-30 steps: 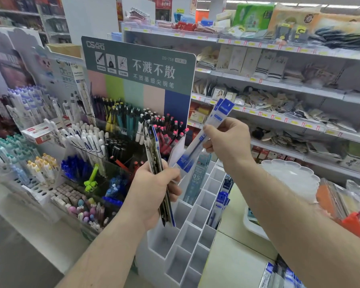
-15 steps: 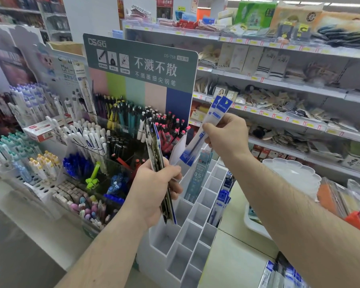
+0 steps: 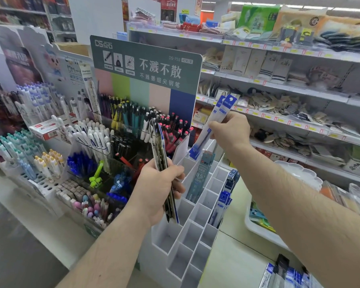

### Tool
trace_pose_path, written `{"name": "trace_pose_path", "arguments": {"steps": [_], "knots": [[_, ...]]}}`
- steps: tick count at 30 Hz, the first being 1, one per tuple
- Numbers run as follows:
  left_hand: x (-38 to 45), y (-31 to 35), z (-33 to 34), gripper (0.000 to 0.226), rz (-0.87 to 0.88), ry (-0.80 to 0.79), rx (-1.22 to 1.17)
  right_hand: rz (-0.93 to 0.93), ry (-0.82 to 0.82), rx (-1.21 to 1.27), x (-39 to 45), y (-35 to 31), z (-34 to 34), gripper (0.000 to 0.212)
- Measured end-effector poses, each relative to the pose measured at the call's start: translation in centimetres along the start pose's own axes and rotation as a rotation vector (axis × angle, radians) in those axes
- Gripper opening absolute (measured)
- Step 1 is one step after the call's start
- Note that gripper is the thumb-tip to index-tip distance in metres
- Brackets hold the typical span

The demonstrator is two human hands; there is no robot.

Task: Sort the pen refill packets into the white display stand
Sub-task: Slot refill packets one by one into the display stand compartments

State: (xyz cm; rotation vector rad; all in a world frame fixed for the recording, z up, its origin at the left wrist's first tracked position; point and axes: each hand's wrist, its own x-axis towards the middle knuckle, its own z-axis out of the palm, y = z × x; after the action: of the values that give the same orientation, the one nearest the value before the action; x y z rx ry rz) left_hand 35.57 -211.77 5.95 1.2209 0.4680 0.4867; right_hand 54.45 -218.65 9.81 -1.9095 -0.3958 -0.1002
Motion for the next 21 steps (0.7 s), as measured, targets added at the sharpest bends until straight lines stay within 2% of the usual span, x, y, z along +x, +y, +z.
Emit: {"name": "trace_pose_path", "arguments": {"steps": [4,8,9,11,12,18,21], "knots": [[0.0,0.0,0.0,0.027,0.0,-0.003,0.006,0.008,-0.014,-0.076,0.5,0.1,-0.1,0.018],[-0.1,0.0,0.1,0.026,0.003,0.005,0.01,0.121,-0.174,-0.143,-0.1,0.7,0.6,0.003],[-0.1,0.1,0.1,0.025,0.003,0.004,0.01,0.155,-0.197,-0.116,-0.2,0.7,0.8,0.009],[-0.1,0.1,0.1,0.026,0.001,0.005,0.012,0.205,-0.219,-0.069,-0.4,0.6,0.8,0.033],[-0.1,0.1,0.1,0.026,0.002,0.008,0.017,0.215,-0.226,-0.071,-0.3,0.5,0.8,0.035],[-0.1,0.1,0.3,0.027,0.001,0.01,0.054,0.231,-0.358,-0.168,-0.3,0.0,-0.1,0.021],[0.0,0.1,0.3,0.026,-0.001,0.015,0.059,0.242,-0.353,-0.167,-0.4,-0.3,-0.3,0.015]]}}
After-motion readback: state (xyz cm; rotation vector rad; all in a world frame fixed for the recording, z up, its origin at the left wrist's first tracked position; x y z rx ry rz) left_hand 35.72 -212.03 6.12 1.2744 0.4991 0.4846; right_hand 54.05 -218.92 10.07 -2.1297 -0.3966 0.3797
